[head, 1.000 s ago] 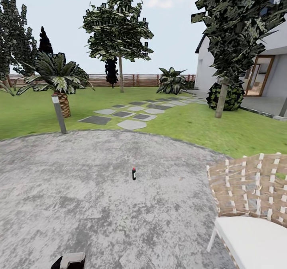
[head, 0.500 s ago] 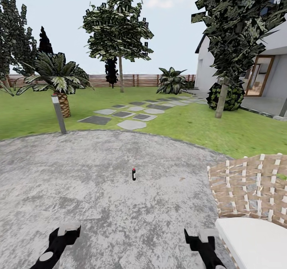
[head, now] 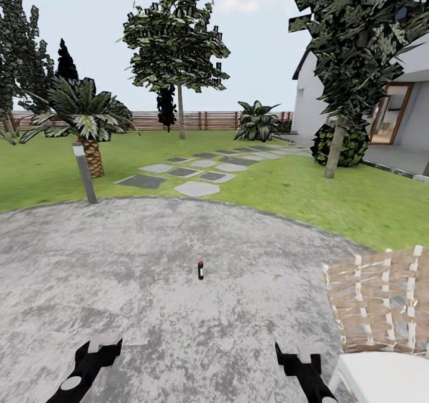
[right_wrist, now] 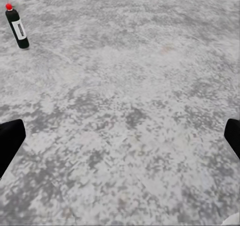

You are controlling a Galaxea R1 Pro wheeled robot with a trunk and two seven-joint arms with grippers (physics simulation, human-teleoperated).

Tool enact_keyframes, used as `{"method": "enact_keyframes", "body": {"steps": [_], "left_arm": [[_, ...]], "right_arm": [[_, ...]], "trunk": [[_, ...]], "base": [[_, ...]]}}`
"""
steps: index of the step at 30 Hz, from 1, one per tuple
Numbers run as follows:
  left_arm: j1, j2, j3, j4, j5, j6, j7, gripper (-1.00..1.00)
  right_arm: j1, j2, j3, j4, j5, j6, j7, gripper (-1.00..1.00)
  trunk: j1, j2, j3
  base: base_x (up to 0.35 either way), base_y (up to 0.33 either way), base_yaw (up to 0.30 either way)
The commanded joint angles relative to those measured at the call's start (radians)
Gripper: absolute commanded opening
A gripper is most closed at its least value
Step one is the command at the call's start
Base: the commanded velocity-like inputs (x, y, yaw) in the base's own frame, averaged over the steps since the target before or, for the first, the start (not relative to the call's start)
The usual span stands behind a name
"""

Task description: In the garden, pick up the pesticide atomizer on the floor and spray pesticide onto both trees until each tree trunk is fully covered.

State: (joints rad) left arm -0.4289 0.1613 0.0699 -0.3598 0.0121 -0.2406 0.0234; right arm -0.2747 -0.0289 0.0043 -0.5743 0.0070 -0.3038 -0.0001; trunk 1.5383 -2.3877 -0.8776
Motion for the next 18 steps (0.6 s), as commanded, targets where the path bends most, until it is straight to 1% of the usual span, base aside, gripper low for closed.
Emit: {"method": "enact_keyframes", "body": {"steps": [1,18], "left_arm": [[-0.001,0.0,0.001,0.001,0.001,-0.003,0.001,1.0],[-0.001,0.0,0.001,0.001,-0.002,-0.003,0.001,1.0]], "right_arm": [[-0.001,0.0,0.0,0.001,0.001,-0.003,0.0,1.0],[-0.001,0.0,-0.001,0.002,0.001,-0.003,-0.005,1.0]], "trunk": [[0.0,0.0,-0.001],[0.0,0.0,-0.001]], "base": [[0.335,0.003,0.0],[0.338,0.0,0.0]]}}
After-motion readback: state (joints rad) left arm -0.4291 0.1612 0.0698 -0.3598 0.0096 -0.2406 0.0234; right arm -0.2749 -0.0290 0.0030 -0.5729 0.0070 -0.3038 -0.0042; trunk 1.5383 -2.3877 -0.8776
